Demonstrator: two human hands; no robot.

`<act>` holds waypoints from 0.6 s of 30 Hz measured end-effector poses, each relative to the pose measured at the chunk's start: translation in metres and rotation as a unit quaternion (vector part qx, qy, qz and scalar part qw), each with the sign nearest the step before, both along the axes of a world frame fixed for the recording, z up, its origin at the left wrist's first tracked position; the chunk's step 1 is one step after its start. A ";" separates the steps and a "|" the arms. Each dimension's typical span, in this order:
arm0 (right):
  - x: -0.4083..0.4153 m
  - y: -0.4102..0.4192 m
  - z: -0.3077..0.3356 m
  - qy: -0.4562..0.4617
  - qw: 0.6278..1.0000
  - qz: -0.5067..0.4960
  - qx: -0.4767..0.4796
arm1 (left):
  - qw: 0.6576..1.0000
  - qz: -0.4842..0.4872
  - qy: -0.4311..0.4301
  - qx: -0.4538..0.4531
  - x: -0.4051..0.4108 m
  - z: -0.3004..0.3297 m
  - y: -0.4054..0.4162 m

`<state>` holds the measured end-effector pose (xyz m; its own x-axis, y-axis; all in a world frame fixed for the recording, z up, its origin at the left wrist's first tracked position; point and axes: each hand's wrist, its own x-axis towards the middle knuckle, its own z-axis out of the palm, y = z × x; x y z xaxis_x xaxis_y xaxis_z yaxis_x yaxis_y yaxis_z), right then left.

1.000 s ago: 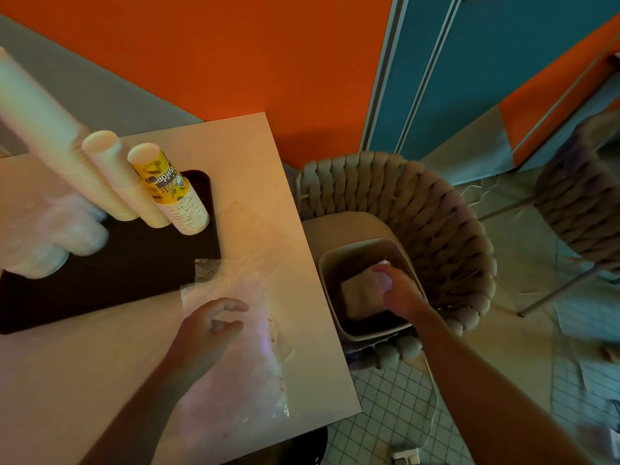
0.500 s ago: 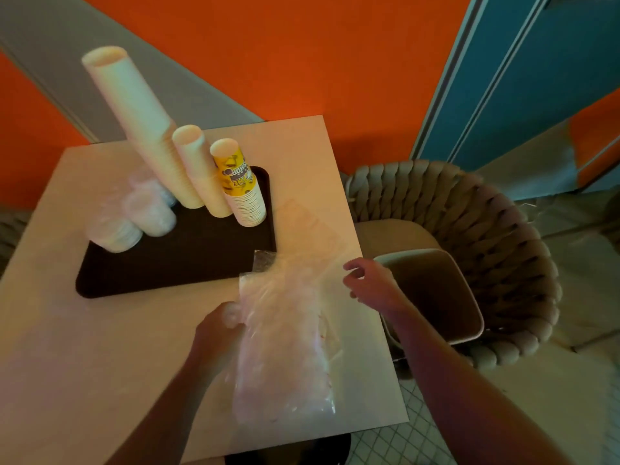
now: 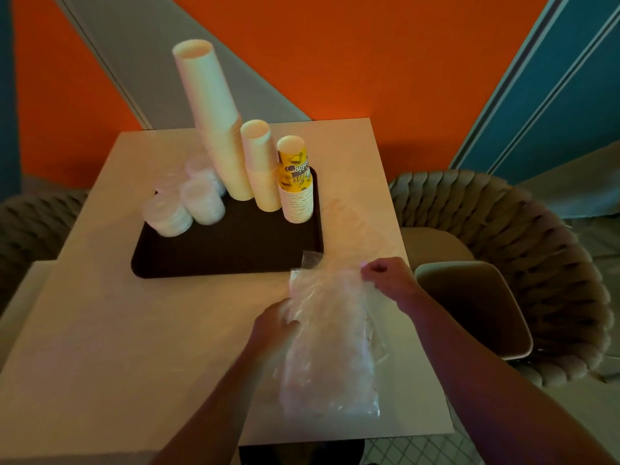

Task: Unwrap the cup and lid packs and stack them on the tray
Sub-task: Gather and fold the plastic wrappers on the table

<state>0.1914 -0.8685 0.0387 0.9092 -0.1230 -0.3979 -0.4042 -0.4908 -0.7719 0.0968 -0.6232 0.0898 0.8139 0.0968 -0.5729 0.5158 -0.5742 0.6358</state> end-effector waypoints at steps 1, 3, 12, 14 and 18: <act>0.001 -0.001 0.003 -0.003 1.000 0.013 -0.005 | 1.000 -0.002 0.001 -0.002 0.001 -0.002 0.002; 0.002 -0.002 0.008 -0.014 0.999 0.040 -0.030 | 1.000 -0.005 0.004 -0.003 0.002 -0.008 0.005; 0.009 -0.009 0.031 -0.002 0.996 0.087 0.014 | 1.000 -0.025 0.003 -0.002 0.004 -0.013 0.005; 0.009 -0.009 0.032 0.016 0.995 0.097 0.023 | 1.000 -0.028 0.002 0.003 0.004 -0.013 0.005; 0.006 -0.002 0.029 0.054 0.989 0.132 0.036 | 0.999 -0.035 0.002 0.009 0.005 -0.015 0.004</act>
<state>0.1977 -0.8704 0.0676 0.8570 0.1456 -0.4943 -0.3514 -0.5364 -0.7673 0.1020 -0.6197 0.0750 0.8170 0.0503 -0.5745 0.4766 -0.6196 0.6236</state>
